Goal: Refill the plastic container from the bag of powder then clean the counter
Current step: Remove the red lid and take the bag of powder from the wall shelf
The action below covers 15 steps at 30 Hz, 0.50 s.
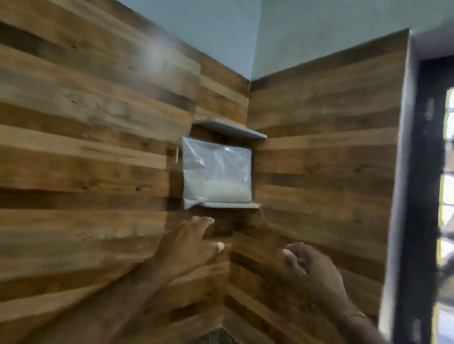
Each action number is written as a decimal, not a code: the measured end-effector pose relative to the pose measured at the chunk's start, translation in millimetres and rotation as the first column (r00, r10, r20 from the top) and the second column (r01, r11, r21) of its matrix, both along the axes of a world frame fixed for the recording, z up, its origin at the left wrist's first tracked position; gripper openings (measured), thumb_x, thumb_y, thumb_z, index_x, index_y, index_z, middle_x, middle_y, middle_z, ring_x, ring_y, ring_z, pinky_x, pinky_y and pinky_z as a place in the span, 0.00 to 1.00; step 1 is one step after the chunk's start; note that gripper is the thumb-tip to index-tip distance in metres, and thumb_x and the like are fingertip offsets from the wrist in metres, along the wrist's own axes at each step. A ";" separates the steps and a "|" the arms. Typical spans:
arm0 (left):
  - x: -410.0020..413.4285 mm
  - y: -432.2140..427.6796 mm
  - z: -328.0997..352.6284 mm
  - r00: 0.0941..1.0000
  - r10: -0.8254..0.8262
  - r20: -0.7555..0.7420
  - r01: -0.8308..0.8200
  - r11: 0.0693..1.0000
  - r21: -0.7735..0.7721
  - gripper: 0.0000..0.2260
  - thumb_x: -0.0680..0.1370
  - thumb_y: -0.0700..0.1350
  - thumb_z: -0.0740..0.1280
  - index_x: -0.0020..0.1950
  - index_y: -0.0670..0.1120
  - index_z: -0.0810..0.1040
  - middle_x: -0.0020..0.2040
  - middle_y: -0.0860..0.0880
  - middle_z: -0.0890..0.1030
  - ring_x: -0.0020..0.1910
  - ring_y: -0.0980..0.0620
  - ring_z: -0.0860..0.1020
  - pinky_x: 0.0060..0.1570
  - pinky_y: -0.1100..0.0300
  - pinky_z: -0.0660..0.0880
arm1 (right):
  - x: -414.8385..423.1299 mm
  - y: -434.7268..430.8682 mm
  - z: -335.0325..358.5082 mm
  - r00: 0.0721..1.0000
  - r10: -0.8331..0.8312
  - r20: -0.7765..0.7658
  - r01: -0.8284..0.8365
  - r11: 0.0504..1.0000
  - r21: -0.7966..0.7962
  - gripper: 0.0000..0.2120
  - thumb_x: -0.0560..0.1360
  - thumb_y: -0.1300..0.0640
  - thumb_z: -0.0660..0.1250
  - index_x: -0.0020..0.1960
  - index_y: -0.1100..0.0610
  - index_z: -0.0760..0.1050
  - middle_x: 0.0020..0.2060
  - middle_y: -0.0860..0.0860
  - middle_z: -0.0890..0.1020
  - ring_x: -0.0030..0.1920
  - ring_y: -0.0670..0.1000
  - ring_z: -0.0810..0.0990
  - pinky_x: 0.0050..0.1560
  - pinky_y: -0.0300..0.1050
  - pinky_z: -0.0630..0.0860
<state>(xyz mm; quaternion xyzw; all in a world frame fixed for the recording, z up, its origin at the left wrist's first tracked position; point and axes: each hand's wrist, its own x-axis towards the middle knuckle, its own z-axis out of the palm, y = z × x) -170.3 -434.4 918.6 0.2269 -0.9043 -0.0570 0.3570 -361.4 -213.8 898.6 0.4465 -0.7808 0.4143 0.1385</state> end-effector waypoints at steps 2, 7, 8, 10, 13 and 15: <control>-0.3 -32.1 23.0 0.999 0.036 -0.038 -0.038 0.998 -0.042 0.30 0.78 0.65 0.66 0.77 0.54 0.70 0.74 0.51 0.74 0.71 0.49 0.74 0.62 0.54 0.74 | -10.8 -43.9 25.0 0.999 0.044 0.000 -0.044 0.998 -0.037 0.10 0.83 0.43 0.63 0.56 0.44 0.81 0.50 0.42 0.85 0.52 0.44 0.83 0.54 0.50 0.83; -21.9 -98.0 86.3 0.990 0.114 -0.085 -0.123 0.986 -0.114 0.31 0.76 0.67 0.66 0.74 0.53 0.71 0.71 0.50 0.77 0.65 0.48 0.78 0.58 0.50 0.78 | -29.1 -129.0 90.6 0.997 0.060 -0.058 -0.066 0.993 -0.103 0.15 0.83 0.42 0.61 0.57 0.50 0.81 0.50 0.47 0.85 0.50 0.48 0.83 0.55 0.52 0.82; -29.1 -109.6 98.6 0.990 0.104 -0.096 -0.116 0.986 -0.123 0.31 0.76 0.68 0.66 0.74 0.53 0.71 0.71 0.50 0.77 0.65 0.47 0.78 0.59 0.48 0.79 | -34.0 -143.0 102.3 0.997 0.046 -0.068 -0.054 0.991 -0.121 0.16 0.83 0.42 0.61 0.58 0.50 0.81 0.50 0.48 0.85 0.50 0.49 0.83 0.55 0.53 0.82; -45.4 -135.7 121.7 0.991 0.082 -0.108 -0.098 0.984 -0.147 0.31 0.76 0.67 0.66 0.74 0.52 0.71 0.72 0.50 0.77 0.67 0.48 0.77 0.60 0.47 0.78 | -46.1 -173.6 124.9 0.996 0.051 -0.068 -0.061 0.987 -0.151 0.16 0.84 0.44 0.62 0.57 0.53 0.82 0.50 0.50 0.85 0.50 0.51 0.83 0.54 0.53 0.82; -72.9 -169.9 160.3 0.988 0.079 -0.132 -0.107 0.970 -0.217 0.32 0.77 0.66 0.67 0.76 0.52 0.70 0.75 0.49 0.73 0.71 0.47 0.73 0.64 0.47 0.75 | -65.7 -213.5 159.6 0.994 0.064 -0.087 -0.078 0.983 -0.167 0.13 0.83 0.46 0.64 0.56 0.55 0.82 0.48 0.51 0.85 0.50 0.52 0.83 0.50 0.48 0.81; -116.8 -240.6 191.5 0.989 0.064 -0.132 -0.100 0.953 -0.285 0.31 0.78 0.66 0.67 0.76 0.52 0.70 0.75 0.48 0.73 0.72 0.46 0.72 0.66 0.46 0.73 | -101.3 -283.7 188.3 0.990 0.010 -0.139 -0.039 0.978 -0.206 0.12 0.83 0.47 0.66 0.55 0.54 0.82 0.47 0.50 0.84 0.48 0.49 0.82 0.44 0.41 0.77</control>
